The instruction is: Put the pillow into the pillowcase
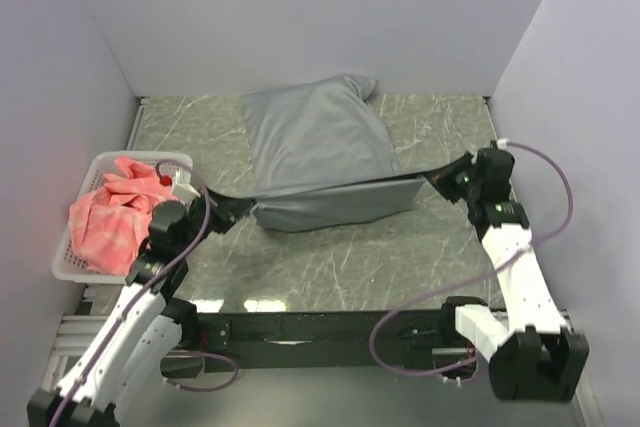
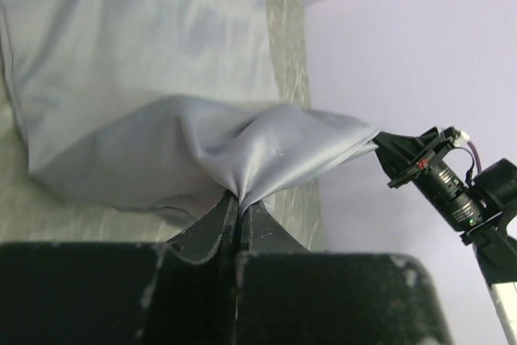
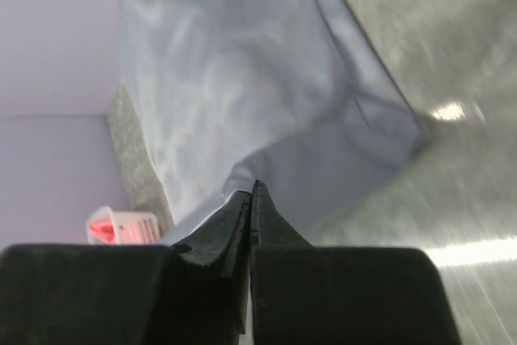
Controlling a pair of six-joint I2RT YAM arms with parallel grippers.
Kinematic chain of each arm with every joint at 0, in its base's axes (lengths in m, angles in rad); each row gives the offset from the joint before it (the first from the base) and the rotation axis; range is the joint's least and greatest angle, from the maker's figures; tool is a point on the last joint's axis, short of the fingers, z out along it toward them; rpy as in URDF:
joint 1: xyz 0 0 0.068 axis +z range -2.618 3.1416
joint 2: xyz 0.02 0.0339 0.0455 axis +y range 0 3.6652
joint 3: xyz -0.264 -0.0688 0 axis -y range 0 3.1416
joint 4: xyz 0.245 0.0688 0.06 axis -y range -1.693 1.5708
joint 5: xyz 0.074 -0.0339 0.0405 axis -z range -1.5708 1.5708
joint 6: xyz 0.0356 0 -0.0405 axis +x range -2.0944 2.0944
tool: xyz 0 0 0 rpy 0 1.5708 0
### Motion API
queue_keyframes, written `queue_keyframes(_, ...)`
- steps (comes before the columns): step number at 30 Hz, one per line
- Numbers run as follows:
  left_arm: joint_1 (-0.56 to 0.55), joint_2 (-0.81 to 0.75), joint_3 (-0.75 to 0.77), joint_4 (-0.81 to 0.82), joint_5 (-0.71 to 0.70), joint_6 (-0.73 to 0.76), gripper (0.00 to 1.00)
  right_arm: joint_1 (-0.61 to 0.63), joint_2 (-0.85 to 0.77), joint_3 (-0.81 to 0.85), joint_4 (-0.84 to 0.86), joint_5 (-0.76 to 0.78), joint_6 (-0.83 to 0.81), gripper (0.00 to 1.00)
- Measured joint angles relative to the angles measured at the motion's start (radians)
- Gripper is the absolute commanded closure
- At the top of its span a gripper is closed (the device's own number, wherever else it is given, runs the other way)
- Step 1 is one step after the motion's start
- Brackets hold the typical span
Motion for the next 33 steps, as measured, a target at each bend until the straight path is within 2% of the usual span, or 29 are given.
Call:
queue_keyframes(3, -0.029, -0.186, -0.073, -0.127, 0.016, 0.002, 0.94, -0.006, -0.166, -0.1, -0.092, 0.01, -0.006, 0.91)
queue_keyframes(8, -0.046, -0.467, -0.163, -0.32, 0.071, -0.017, 0.9, -0.01, -0.468, -0.232, -0.278, 0.057, 0.001, 0.89)
queue_keyframes(11, -0.05, -0.61, -0.182, -0.421, 0.094, -0.044, 0.8, -0.013, -0.624, -0.285, -0.363, 0.071, 0.013, 0.87)
queue_keyframes(12, -0.05, -0.63, -0.182, -0.439, 0.096, -0.05, 0.81, -0.014, -0.671, -0.299, -0.394, 0.077, 0.019, 0.86)
queue_keyframes(14, -0.05, -0.643, -0.182, -0.468, 0.097, -0.062, 0.81, -0.017, -0.731, -0.315, -0.447, 0.092, 0.026, 0.86)
queue_keyframes(16, -0.05, -0.626, -0.182, -0.492, 0.097, -0.066, 0.73, -0.019, -0.766, -0.326, -0.499, 0.109, 0.034, 0.83)
queue_keyframes(17, -0.05, -0.613, -0.182, -0.498, 0.097, -0.067, 0.72, -0.02, -0.777, -0.327, -0.524, 0.119, 0.037, 0.81)
queue_keyframes(18, -0.05, -0.601, -0.182, -0.505, 0.095, -0.067, 0.72, -0.02, -0.785, -0.327, -0.548, 0.131, 0.039, 0.75)
queue_keyframes(20, -0.05, -0.588, -0.182, -0.528, 0.092, -0.071, 0.71, -0.02, -0.791, -0.327, -0.586, 0.155, 0.042, 0.69)
queue_keyframes(22, -0.05, -0.591, -0.182, -0.538, 0.084, -0.072, 0.66, -0.02, -0.79, -0.327, -0.615, 0.168, 0.043, 0.63)
queue_keyframes(23, -0.05, -0.591, -0.182, -0.539, 0.077, -0.072, 0.64, -0.02, -0.79, -0.326, -0.629, 0.175, 0.042, 0.56)
queue_keyframes(26, -0.05, -0.59, -0.181, -0.545, 0.067, -0.074, 0.6, -0.02, -0.789, -0.322, -0.656, 0.192, 0.043, 0.46)
queue_keyframes(33, -0.05, -0.543, -0.162, -0.558, 0.037, -0.071, 0.58, -0.02, -0.78, -0.298, -0.669, 0.192, 0.035, 0.44)
